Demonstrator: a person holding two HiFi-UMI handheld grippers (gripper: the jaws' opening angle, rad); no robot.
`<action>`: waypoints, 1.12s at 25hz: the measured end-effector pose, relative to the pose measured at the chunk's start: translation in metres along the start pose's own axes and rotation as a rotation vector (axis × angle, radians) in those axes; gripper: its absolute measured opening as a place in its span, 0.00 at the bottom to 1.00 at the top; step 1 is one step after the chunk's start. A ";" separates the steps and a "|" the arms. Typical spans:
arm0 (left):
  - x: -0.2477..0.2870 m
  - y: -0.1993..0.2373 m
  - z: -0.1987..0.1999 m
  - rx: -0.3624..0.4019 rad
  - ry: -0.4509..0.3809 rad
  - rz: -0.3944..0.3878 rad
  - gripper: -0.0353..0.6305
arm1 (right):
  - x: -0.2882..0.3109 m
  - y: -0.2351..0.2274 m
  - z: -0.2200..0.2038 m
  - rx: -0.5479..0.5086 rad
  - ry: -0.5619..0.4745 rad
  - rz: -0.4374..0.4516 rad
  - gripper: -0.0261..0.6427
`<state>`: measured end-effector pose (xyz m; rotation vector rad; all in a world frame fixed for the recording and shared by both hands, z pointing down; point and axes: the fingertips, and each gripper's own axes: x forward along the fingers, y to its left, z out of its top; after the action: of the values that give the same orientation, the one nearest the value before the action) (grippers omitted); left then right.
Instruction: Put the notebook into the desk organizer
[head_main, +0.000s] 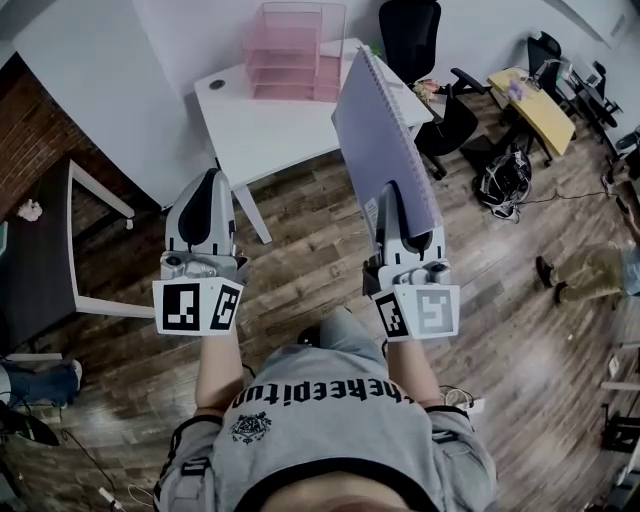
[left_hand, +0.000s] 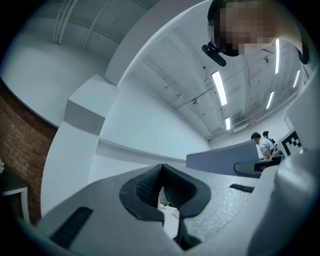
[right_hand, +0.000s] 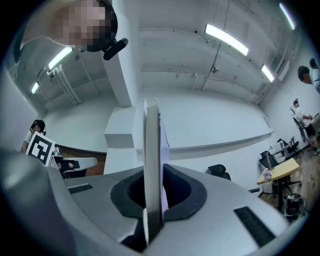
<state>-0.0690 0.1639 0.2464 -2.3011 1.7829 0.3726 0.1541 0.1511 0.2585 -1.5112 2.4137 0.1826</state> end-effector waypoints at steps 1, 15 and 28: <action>0.001 0.003 -0.003 -0.004 0.003 0.003 0.06 | 0.001 0.000 -0.003 0.002 0.002 -0.002 0.09; 0.055 0.052 -0.026 0.003 -0.006 0.051 0.06 | 0.081 -0.010 -0.032 0.015 -0.003 0.031 0.09; 0.150 0.091 -0.040 0.033 -0.016 0.094 0.06 | 0.192 -0.044 -0.048 0.024 -0.010 0.082 0.09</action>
<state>-0.1186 -0.0082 0.2349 -2.1916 1.8798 0.3730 0.1066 -0.0454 0.2477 -1.3991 2.4631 0.1765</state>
